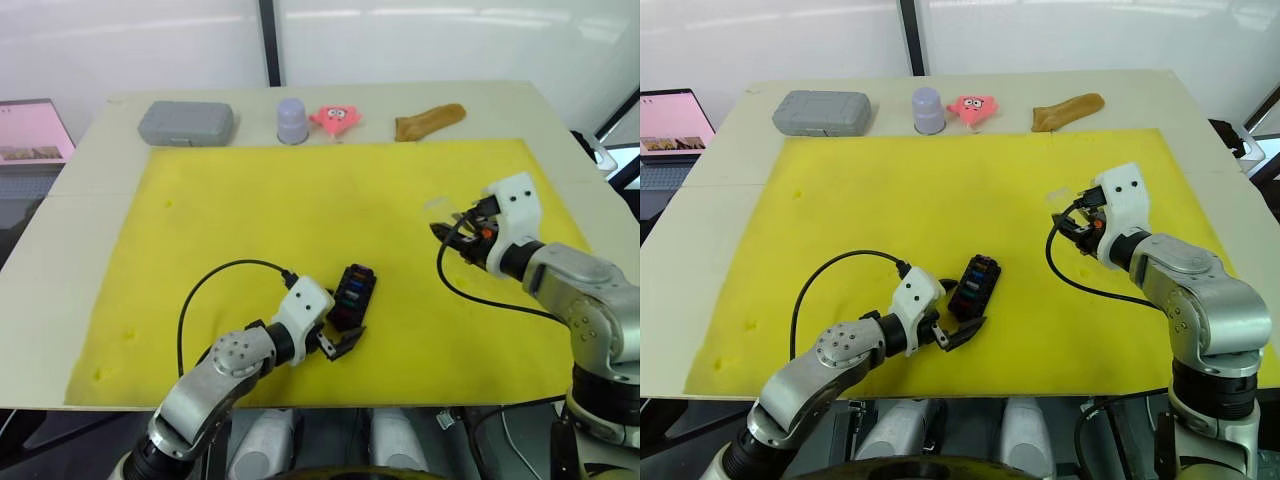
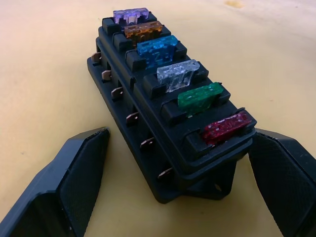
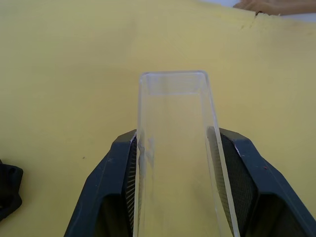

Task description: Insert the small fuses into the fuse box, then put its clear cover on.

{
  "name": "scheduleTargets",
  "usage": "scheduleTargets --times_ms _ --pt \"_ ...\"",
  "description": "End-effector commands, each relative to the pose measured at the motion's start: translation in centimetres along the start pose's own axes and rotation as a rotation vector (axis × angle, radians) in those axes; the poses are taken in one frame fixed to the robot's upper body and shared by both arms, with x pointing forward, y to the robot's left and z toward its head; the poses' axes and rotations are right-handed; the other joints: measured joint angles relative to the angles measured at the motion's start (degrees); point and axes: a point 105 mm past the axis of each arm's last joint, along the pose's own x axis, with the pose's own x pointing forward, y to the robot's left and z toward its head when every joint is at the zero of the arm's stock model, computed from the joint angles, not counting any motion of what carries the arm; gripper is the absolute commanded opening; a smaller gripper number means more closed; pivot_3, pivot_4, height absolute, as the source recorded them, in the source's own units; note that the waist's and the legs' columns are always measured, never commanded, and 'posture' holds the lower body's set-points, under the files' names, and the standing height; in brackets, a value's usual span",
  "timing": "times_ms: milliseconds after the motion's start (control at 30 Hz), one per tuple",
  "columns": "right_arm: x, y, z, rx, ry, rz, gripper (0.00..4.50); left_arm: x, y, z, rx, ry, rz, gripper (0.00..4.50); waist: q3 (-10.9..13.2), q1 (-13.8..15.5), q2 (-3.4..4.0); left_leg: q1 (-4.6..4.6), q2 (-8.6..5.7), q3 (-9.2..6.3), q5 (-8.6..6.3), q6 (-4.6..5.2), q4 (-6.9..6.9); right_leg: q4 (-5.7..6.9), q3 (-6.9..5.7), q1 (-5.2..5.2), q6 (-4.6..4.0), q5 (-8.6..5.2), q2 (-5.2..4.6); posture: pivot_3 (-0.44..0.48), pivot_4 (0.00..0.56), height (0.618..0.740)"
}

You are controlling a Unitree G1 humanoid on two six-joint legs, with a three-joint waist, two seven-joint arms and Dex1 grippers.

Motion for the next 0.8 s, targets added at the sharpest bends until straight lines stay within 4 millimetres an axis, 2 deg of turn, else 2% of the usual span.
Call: scheduleTargets --times_ms 33,133,300,500,667,767,800 --pt "-0.4 0.6 1.1 -0.027 -0.054 0.022 1.72 -0.7 1.8 1.1 0.047 -0.037 0.038 4.50 0.00 -0.04 0.00 0.00 0.00 0.00 0.00 0.00 0.00 0.00 0.00 0.00 0.00 0.00 0.00 0.000 0.150 0.740" --pt "-0.4 0.9 1.2 -0.042 -0.061 0.039 1.72 -1.1 2.5 1.8 0.069 -0.052 0.022 4.50 0.00 -0.06 0.00 0.00 0.00 0.00 0.00 0.00 -0.01 0.00 0.00 -0.01 0.00 0.00 0.00 0.000 0.150 0.740" --pt "-0.2 1.0 1.4 -0.054 -0.072 0.044 1.72 -0.8 3.7 1.7 0.090 -0.043 0.008 4.50 0.00 -0.02 0.00 0.00 0.00 0.00 0.00 0.00 -0.01 0.00 -0.01 -0.01 0.00 0.00 0.00 0.000 0.150 0.740" --pt "-0.3 1.1 1.8 -0.062 -0.088 0.040 1.72 0.8 3.6 0.7 0.082 -0.040 -0.025 4.50 0.00 -0.04 0.00 0.00 -0.01 -0.01 0.00 0.00 0.00 0.00 -0.01 -0.01 0.00 0.00 -0.01 0.000 0.150 0.740" --pt "-1.0 2.0 1.5 -0.150 -0.056 0.109 1.72 1.6 3.4 -0.5 0.082 -0.017 -0.051 4.50 0.00 0.12 0.00 0.00 -0.02 -0.02 0.00 0.00 0.01 0.00 -0.02 0.01 0.00 0.00 -0.02 0.000 0.150 0.740" --pt "-1.6 1.8 1.5 -0.174 -0.040 0.133 1.72 1.8 3.7 -0.3 0.097 -0.030 -0.029 4.50 -0.01 0.20 0.00 0.02 -0.03 -0.03 0.00 0.00 0.03 -0.01 -0.03 0.07 0.00 0.00 -0.02 0.000 0.150 0.740" --pt "-1.7 1.7 1.5 -0.182 -0.036 0.136 1.72 1.8 3.8 0.0 0.099 -0.043 -0.028 3.98 -0.01 0.27 0.00 0.03 -0.03 -0.04 0.00 0.00 0.04 -0.01 -0.04 0.10 0.00 0.00 -0.02 0.000 0.150 0.740"
